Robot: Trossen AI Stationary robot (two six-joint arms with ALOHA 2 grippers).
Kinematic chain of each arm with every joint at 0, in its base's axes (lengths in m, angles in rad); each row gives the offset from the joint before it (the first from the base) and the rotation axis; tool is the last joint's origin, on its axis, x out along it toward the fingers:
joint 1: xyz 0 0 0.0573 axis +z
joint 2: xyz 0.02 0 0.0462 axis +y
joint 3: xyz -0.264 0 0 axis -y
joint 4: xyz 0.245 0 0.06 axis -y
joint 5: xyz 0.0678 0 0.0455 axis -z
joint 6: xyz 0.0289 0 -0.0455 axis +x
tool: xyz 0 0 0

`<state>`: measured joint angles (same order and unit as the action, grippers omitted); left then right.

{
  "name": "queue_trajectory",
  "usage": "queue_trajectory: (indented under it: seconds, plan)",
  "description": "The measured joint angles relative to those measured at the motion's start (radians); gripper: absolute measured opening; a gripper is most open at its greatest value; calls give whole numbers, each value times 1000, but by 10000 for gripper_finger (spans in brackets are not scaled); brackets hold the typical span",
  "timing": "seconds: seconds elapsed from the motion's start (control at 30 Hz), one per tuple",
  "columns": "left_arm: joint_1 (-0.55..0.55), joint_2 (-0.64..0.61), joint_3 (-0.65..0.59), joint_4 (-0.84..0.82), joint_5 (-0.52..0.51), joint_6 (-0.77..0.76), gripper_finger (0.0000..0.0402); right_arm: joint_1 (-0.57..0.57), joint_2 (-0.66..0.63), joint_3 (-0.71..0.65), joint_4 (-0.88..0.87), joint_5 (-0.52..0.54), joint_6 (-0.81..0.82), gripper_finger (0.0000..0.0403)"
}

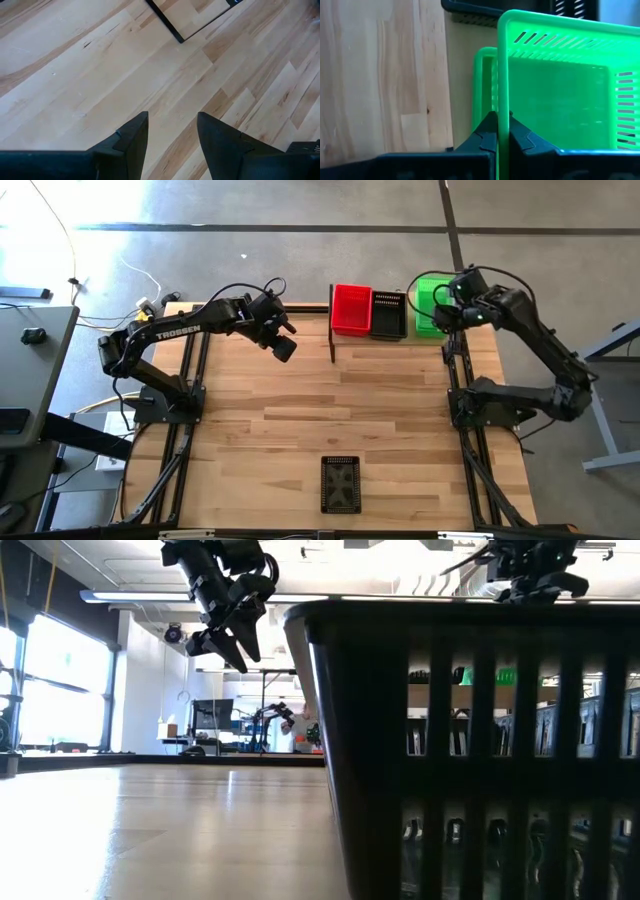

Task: Stack baskets on shelf by color
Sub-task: Stack the green bin on top of the green bin on the shelf, then stack the black bin on top of the black bin on the shelf

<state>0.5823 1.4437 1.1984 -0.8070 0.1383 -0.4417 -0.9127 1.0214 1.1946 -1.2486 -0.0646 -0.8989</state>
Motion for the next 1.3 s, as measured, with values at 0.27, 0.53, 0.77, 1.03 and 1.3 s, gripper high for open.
queue_trajectory:
  seconds: [0.27,0.53,0.77,1.03,1.3]
  plan:
    - [0,0,0,0,0,0,159,0,19,0,-12,27,7,0]
    - [0,0,0,0,0,0,159,0,18,0,-23,27,31,3]
    - [0,0,0,0,0,0,159,0,18,0,-23,28,68,50]
    - [0,0,0,0,0,0,159,1,4,1,-28,81,69,110]
    - [0,0,0,1,0,23,159,1,-69,1,-30,91,127,119]
